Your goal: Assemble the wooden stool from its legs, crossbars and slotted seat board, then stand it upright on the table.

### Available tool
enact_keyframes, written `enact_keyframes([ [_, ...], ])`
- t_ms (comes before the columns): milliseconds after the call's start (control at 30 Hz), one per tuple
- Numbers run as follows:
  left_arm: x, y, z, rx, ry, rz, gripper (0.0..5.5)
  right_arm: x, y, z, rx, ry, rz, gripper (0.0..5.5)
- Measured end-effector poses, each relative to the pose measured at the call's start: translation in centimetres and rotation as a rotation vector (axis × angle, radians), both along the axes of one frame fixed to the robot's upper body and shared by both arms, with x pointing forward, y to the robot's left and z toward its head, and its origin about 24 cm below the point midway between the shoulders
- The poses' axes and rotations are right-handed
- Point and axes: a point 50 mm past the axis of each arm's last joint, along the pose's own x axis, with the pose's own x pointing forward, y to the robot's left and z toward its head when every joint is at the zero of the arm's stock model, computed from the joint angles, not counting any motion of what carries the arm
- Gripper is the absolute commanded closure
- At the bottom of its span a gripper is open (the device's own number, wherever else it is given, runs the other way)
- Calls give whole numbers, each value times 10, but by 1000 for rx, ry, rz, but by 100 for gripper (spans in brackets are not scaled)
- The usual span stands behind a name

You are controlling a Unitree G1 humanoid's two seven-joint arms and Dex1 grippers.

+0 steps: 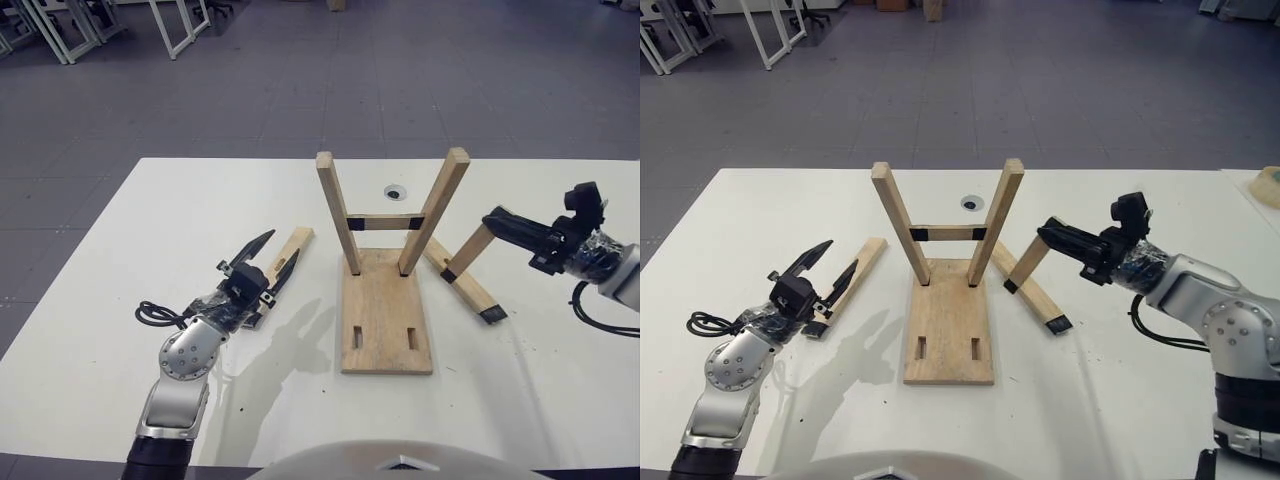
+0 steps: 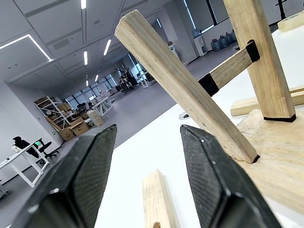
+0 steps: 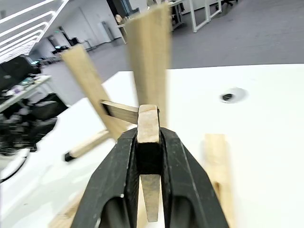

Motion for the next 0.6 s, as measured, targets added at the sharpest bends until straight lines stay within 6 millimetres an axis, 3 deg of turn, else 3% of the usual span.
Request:
enact_keyframes([
  [300,4,-1,0,-1,0,-4,305,38,-13,-28,-22,-22,-130,507],
  [600,7,-3,-3,-1,12,-15,305,50,-14,-46,-57,-37,-137,507],
])
